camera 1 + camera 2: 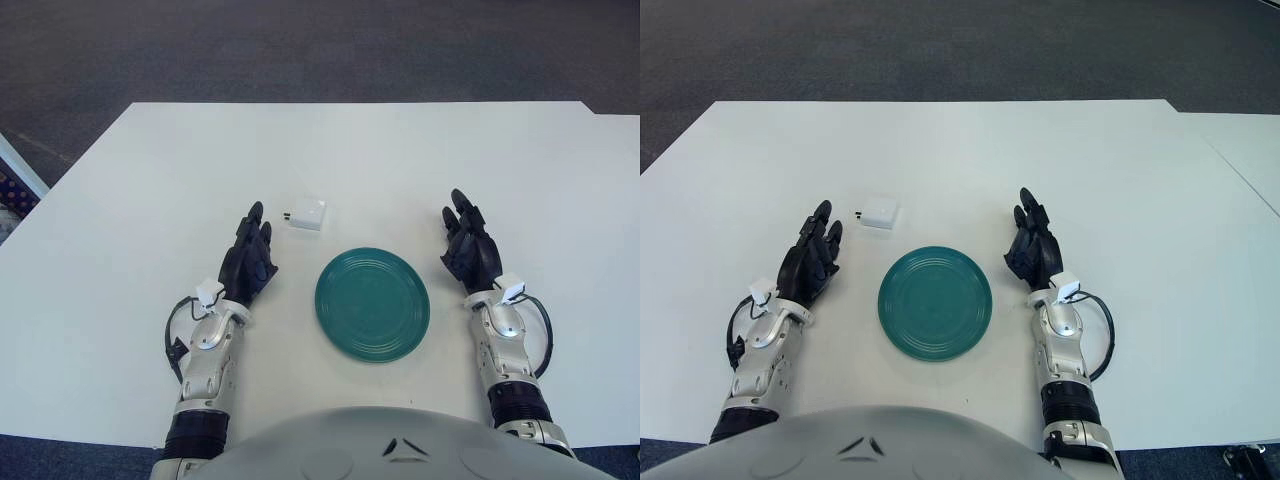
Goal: Put the charger into the plate.
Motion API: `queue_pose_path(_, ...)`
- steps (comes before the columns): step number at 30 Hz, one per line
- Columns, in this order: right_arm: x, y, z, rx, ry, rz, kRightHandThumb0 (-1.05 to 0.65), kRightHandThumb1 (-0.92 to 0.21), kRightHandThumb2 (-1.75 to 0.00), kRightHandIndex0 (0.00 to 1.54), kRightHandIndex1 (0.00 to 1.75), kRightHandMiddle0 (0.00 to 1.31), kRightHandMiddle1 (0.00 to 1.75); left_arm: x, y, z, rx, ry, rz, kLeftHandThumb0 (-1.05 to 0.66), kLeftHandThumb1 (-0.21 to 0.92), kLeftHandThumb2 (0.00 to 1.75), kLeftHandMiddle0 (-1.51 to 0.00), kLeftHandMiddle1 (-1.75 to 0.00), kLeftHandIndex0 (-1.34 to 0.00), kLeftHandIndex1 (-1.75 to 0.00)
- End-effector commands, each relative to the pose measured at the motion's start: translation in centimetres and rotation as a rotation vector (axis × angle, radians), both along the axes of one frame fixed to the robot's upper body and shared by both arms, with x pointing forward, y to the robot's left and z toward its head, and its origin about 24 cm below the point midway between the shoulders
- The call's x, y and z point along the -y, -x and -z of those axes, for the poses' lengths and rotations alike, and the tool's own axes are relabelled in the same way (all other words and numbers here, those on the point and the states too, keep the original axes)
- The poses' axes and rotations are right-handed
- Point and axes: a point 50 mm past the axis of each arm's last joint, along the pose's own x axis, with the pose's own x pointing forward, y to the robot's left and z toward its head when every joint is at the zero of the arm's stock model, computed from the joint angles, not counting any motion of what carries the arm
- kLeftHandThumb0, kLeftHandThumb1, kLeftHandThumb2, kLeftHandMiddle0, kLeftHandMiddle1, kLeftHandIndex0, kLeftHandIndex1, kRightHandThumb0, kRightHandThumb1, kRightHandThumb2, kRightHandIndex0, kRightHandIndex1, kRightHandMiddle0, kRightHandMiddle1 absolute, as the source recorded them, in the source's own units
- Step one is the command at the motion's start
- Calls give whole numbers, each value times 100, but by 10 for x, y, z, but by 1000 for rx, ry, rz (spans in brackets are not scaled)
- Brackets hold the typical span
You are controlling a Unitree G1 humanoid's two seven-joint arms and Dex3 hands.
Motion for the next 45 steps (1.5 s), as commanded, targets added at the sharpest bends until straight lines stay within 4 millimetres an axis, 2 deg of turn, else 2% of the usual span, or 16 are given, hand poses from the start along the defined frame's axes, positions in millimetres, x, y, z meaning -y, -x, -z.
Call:
queue_pose_path(1, 2, 9, 18, -96, 2, 9, -94, -92, -108, 5, 0, 0, 17, 2, 11, 9, -131, 9, -8, -105, 92, 90, 0, 0, 0, 0)
queue_pose_path(3, 2, 9, 18, -96, 1, 9, -94, -92, -108, 5, 0, 0, 17, 5, 12, 3, -138, 12, -11, -105, 92, 90, 0, 0, 0, 0)
queue_pose_path(19, 2, 10, 17, -96, -3, 10, -95, -92, -106, 5, 0, 0, 16, 7, 14, -2, -191, 14, -8, -105, 92, 90, 0, 0, 0, 0)
queue_pose_path(34, 1, 11, 18, -96, -3, 3, -94, -92, -107, 4, 0, 0, 16, 6, 16, -6, -171, -22, -5, -105, 92, 85, 0, 0, 0, 0)
queue_pose_path(42, 0, 10, 18, -98, -3, 4, -94, -92, -107, 4, 0, 0, 16, -1, 12, -10, -138, -49, -46, -105, 92, 89, 0, 0, -3, -2)
queue_pose_path(45, 0, 10, 19, -101, -9, 6, -94, -92, -107, 5, 0, 0, 17, -15, 3, -23, -82, -108, -75, -104, 92, 92, -2, -1, -5, -3)
